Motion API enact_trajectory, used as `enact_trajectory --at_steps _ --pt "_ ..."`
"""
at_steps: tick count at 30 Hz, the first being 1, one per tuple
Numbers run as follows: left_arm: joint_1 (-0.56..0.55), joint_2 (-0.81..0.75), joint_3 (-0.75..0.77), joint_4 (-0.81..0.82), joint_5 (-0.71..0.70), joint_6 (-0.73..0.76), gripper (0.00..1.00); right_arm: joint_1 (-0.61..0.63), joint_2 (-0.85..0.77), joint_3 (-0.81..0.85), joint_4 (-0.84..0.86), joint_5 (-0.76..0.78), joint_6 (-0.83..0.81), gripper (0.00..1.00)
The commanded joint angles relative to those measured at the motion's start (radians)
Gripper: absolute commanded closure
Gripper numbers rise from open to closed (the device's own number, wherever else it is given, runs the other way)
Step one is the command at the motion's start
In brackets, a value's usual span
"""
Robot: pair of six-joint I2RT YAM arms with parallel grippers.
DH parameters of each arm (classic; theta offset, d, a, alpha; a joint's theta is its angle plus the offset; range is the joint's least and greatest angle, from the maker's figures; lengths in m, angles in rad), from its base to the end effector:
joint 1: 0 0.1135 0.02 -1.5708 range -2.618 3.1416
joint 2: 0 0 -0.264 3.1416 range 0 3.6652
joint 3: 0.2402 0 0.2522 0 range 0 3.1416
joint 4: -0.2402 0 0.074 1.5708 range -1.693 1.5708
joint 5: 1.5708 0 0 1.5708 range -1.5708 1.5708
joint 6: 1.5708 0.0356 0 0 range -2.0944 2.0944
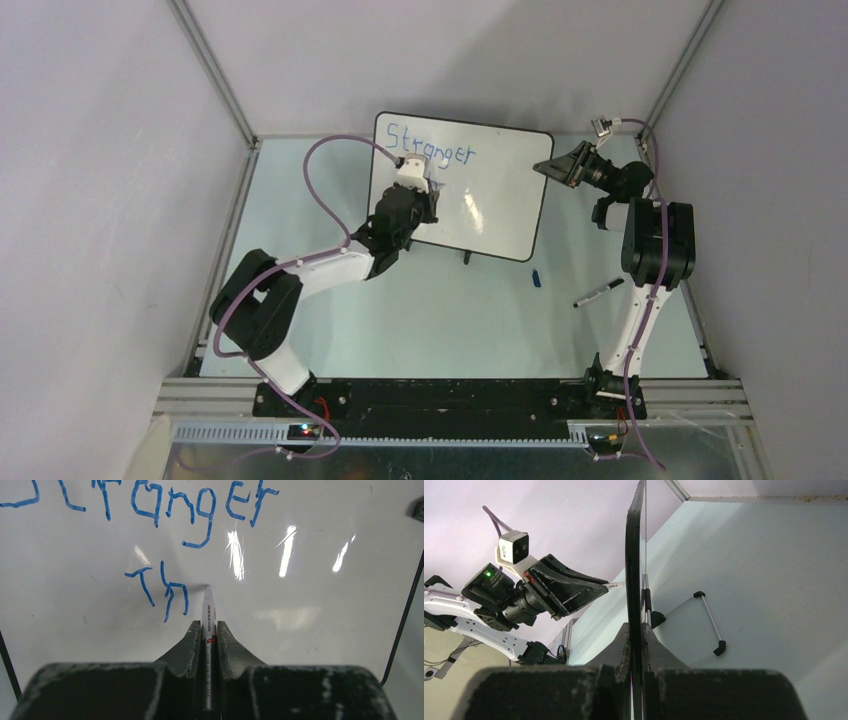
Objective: Write a sentence on the whiteboard
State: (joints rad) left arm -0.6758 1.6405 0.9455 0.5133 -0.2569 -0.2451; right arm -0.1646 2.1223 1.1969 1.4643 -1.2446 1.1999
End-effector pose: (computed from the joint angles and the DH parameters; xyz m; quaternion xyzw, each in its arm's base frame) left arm 0.2956 -0.2254 0.2465 0.0827 0.7619 -0.1939 0.6124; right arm 0.4267 -0.0367 0.2226 -0.1408 0.6308 0.5996 0.4719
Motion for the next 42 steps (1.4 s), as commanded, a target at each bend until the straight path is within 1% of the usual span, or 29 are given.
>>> enact_trajectory --at_steps 1,15,21,31,42 --pt "-0.006 0.012 0.049 0.007 0.015 0.003 1.0 0.005 -0.071 0.008 0.042 0.01 0.054 1.0" --pt "-0.007 0.042 0.101 -0.056 -0.005 0.01 1.0 0.005 -0.073 0.006 0.042 0.008 0.054 1.0" --pt "-0.006 0.042 0.107 -0.072 -0.046 0.007 1.0 0.005 -0.073 0.006 0.041 0.007 0.055 1.0" --pt "-0.006 0.014 0.075 -0.064 -0.121 -0.003 1.0 0.005 -0.075 0.006 0.042 0.005 0.053 1.0" --pt "-0.006 -0.01 0.03 -0.048 -0.12 -0.019 1.0 0.005 -0.074 0.006 0.041 0.004 0.053 1.0"
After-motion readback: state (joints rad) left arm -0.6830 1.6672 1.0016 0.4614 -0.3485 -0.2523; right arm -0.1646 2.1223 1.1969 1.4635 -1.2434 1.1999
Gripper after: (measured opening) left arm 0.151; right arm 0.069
